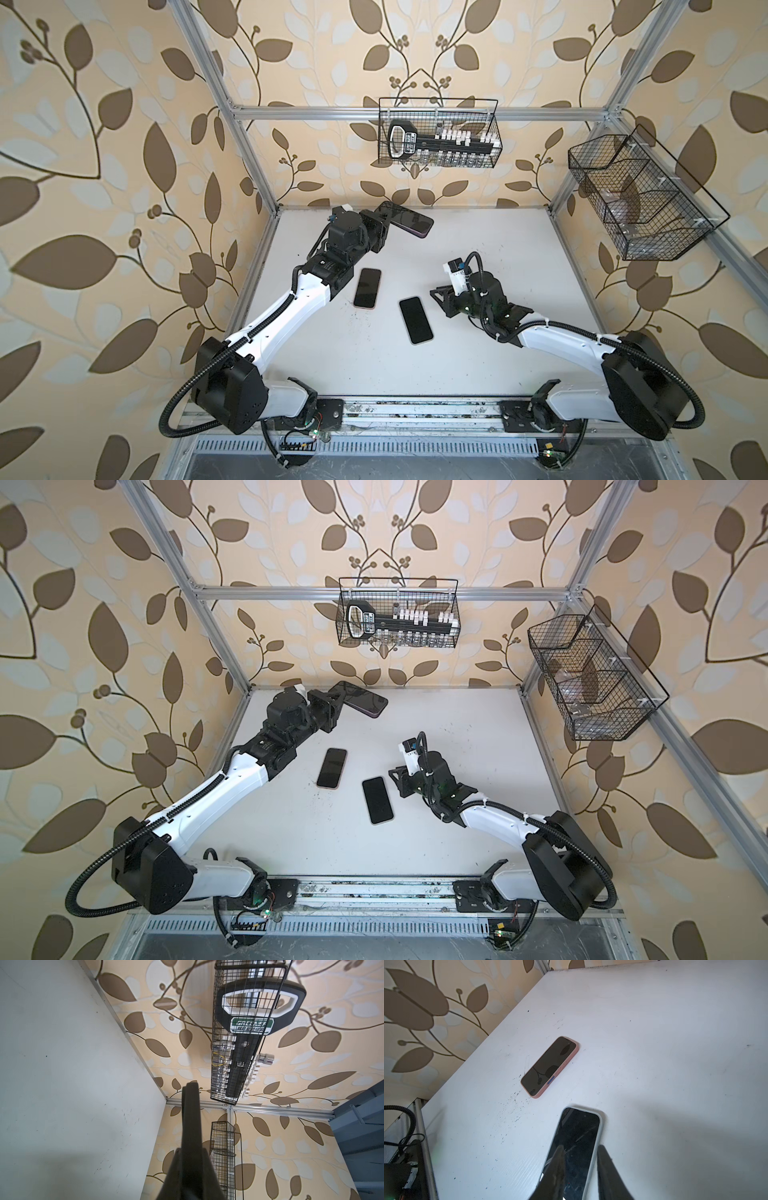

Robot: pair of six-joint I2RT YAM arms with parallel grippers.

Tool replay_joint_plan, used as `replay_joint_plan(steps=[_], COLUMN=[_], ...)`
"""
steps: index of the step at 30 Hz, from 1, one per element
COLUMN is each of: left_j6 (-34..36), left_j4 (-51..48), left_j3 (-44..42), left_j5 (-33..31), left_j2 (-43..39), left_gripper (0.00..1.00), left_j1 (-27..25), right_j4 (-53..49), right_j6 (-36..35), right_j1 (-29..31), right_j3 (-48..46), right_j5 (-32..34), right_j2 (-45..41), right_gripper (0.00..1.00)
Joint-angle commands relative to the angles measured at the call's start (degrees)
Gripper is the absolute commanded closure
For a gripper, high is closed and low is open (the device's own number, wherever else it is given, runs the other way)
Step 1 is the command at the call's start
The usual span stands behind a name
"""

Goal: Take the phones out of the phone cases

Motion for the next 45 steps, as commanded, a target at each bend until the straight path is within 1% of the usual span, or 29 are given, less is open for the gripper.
replay_joint_plan(steps=[1,5,7,10,14,16,20,23,25,28,29,30,33,36,38,39,41,42,43,45], left_j6=[1.21,3.61,5.02,7.16,11.83,14.4,21.03,25.66,28.29,32.15,33.12,33.78,36.31,37.27,37.67,37.76,39.37,40.17,41.1,43.23], left_j4=[6.6,7.01,8.13,8.68,9.75,8.06,5.3,3.06,0.46,-1.19,-1.1,-1.5,-1.89,-0.74,0.8,1.8,1.62,1.57,0.98,0.05], left_j3=[1.66,1.13,0.64,0.25,-0.09,0.31,1.55,3.01,4.56,6.47,7.11,7.85,9.95,11.5,11.84,11.95,12.58,13.02,13.62,14.96], left_j5=[-0.34,0.79,1.83,5.09,9.6,11.95,16.76,20.09,22.23,27.07,29.33,31.0,36.07,40.47,43.02,44.19,45.4,46.54,47.62,51.58], left_j2=[-2.19,-2.84,-3.01,-3.08,-3.02,-3.18,-3.8,-4.33,-4.34,-3.52,-2.85,-2.14,0.39,3.04,4.41,5.0,5.51,5.51,7.6,8.76], left_gripper=[1.0,1.0,1.0,1.0,1.0,1.0,1.0,1.0,1.0,1.0,1.0,1.0,1.0,1.0,1.0,1.0,1.0,1.0,1.0,1.0], left_j1=[-0.03,0.35,0.59,1.57,2.61,3.29,4.46,5.27,5.82,6.54,6.84,7.05,7.25,7.25,7.25,7.25,7.25,7.25,7.25,7.21], right_j4=[-0.14,-1.78,-2.85,-4.95,-7.12,-8.73,-11.32,-13.1,-14.15,-17.18,-18.68,-20.05,-23.89,-28.14,-30.04,-30.42,-30.59,-31.56,-31.99,-32.94], right_j6=[-0.18,0.56,0.7,0.92,1.56,1.69,1.93,1.54,1.11,-0.11,-0.48,-0.87,-2.33,-4.65,-5.59,-6.47,-7.46,-8.3,-8.48,-8.93], right_j1=[-1.63,-3.66,-4.34,-5.1,-6.61,-7.66,-9.73,-11.14,-11.99,-13.14,-13.52,-13.95,-14.55,-14.69,-14.95,-15.29,-15.75,-15.88,-16.03,-16.27], right_j3=[-0.97,-0.65,0.12,1.61,3.99,5.84,9.45,11.89,13.35,15.91,16.91,17.94,20.53,22.56,23.31,23.45,23.53,23.7,23.72,23.72], right_j5=[-2.88,-5.98,-7.47,-10.08,-14.77,-17.71,-23.61,-26.27,-28.38,-30.13,-30.5,-31.27,-33.93,-33.94,-35.09,-37.47,-41.22,-41.74,-41.72,-40.73], right_j2=[-3.78,-6.71,-7.7,-8.64,-8.99,-8.93,-9.21,-9.24,-8.95,-8.49,-8.28,-7.88,-7.25,-6.62,-6.2,-5.94,-5.63,-5.54,-5.39,-5.17], right_gripper=[0.72,0.67,0.63,0.57,0.5,0.47,0.36,0.26,0.22,0.14,0.09,0.0,0.0,0.02,0.03,0.07,0.09,0.08,0.08,0.09])
